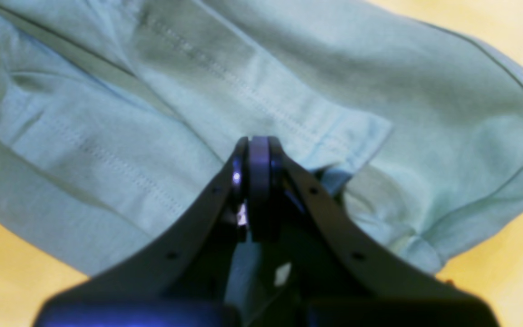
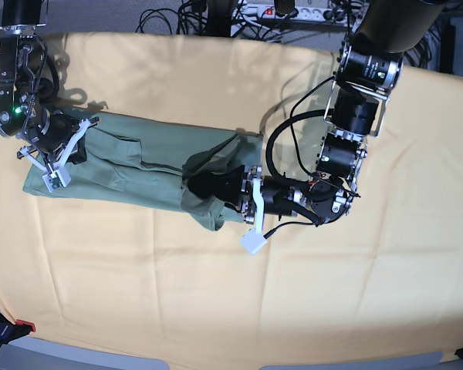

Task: Fold the T-shirt properly
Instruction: 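Fold the pinched shirt end over toward the right gripper with the left gripper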

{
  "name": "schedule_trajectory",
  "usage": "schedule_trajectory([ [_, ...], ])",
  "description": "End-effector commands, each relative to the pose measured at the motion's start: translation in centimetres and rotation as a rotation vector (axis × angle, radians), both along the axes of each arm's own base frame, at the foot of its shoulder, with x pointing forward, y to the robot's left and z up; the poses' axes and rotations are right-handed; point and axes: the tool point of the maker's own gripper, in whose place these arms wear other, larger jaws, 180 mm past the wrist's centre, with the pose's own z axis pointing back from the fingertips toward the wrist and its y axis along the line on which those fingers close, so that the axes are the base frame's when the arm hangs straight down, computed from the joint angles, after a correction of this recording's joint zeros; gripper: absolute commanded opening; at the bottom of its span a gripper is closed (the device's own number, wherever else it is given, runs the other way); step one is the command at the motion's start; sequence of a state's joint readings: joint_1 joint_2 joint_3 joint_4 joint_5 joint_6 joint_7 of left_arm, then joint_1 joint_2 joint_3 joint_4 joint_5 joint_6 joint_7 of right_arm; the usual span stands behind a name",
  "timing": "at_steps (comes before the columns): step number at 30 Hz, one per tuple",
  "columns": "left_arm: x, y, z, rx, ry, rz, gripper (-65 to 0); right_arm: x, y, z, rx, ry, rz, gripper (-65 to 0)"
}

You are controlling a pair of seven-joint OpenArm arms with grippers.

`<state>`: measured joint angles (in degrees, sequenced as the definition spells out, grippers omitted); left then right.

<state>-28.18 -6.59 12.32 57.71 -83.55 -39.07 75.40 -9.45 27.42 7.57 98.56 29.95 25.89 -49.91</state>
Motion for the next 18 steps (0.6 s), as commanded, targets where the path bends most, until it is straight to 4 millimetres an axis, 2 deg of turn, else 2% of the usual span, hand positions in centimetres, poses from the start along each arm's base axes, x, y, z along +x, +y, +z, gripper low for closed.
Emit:
schedule_trajectory([
  [1, 1.07, -0.38, 2.18, -0.048, -0.047, 0.009, -45.8, 0.65, -0.47, 0.95, -0.017, -0.030, 0.004, -65.0],
  [3, 1.17, -0.38, 2.27, -0.052, -0.048, 0.014, -36.2, 0.66, -0.49, 0.96, -0.018, -0.030, 0.004, -65.0],
  [5, 1.29, -0.39, 2.37, -0.058, -0.049, 0.022, -31.6, 0.66, -0.49, 0.96, -0.018, -0.030, 0.004, -65.0],
  [11, 1.28, -0.59, 2.49, -0.063, -0.050, 0.020, -32.1, 0.66, -0.48, 0.96, -0.017, -0.030, 0.004, -65.0],
  [12, 1.33, -0.58, 2.53, -0.066, -0.050, 0.023, -34.5, 0.66, -0.48, 0.96, -0.017, -0.030, 0.004, -65.0],
  [13, 1.36, -0.59, 2.55, -0.067, -0.050, 0.025, -40.1, 0.66, -0.49, 0.96, -0.018, -0.030, 0.004, -65.0],
  [15, 1.35, -0.59, 2.55, -0.067, -0.050, 0.025, -58.8, 0.66, -0.49, 0.96, -0.018, -0.030, 0.004, -65.0],
  [16, 1.35, -0.59, 2.55, -0.067, -0.050, 0.025, -65.0, 0.67, -0.49, 0.97, -0.018, -0.031, 0.004, -65.0],
  [18, 1.44, -0.50, 2.33, -0.053, -0.055, 0.027, -65.0, 0.67, -0.50, 0.97, -0.018, -0.031, 0.004, -65.0],
])
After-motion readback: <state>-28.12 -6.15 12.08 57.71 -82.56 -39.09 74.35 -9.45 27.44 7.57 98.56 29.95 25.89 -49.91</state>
